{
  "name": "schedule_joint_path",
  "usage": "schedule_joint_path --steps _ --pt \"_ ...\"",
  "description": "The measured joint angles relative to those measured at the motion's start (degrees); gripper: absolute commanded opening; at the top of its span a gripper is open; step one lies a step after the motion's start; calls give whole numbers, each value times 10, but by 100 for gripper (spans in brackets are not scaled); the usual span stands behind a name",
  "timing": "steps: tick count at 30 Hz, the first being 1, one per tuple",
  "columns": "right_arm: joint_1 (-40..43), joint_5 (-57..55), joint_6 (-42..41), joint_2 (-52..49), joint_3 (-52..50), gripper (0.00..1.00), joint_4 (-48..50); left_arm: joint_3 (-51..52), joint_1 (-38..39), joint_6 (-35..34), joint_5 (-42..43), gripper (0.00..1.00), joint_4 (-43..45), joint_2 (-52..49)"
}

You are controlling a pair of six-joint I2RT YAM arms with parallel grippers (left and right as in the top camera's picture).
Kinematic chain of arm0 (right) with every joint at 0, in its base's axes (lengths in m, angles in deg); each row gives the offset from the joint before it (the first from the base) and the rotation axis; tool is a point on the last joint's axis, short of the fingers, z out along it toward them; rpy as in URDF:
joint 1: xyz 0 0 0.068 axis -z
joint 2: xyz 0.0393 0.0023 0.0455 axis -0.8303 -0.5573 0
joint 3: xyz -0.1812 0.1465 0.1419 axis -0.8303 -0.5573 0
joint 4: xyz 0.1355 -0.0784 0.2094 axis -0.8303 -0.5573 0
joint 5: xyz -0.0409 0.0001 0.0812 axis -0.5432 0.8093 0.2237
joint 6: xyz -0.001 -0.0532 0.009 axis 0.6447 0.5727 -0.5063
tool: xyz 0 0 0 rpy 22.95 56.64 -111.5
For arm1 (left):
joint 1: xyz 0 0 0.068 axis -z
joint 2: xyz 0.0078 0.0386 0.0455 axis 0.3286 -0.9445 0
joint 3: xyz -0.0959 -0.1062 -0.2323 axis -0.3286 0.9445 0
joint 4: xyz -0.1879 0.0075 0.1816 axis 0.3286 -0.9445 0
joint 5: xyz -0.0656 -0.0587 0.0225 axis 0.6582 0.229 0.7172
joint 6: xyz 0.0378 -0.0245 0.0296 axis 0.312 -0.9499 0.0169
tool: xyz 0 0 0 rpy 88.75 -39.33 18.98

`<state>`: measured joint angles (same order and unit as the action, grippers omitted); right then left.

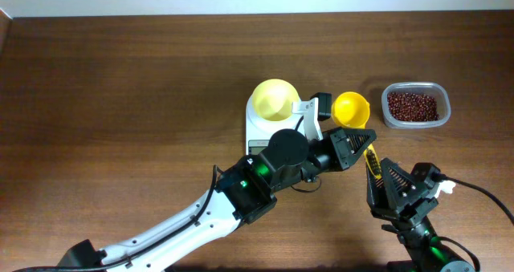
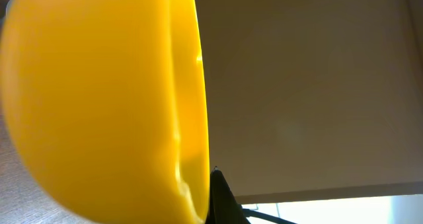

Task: Scoop item into bowl and weigh 50g on scale

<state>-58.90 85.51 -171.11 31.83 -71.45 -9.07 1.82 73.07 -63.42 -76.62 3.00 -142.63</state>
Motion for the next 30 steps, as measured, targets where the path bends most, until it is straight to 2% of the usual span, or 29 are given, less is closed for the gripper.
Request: schedule_joint_path --steps 8,30 --pt "0 0 -2 0 0 31 -3 0 1 0 0 0 0 0" --pt "0 -3 -2 0 0 32 -4 0 18 0 -9 0 7 -1"
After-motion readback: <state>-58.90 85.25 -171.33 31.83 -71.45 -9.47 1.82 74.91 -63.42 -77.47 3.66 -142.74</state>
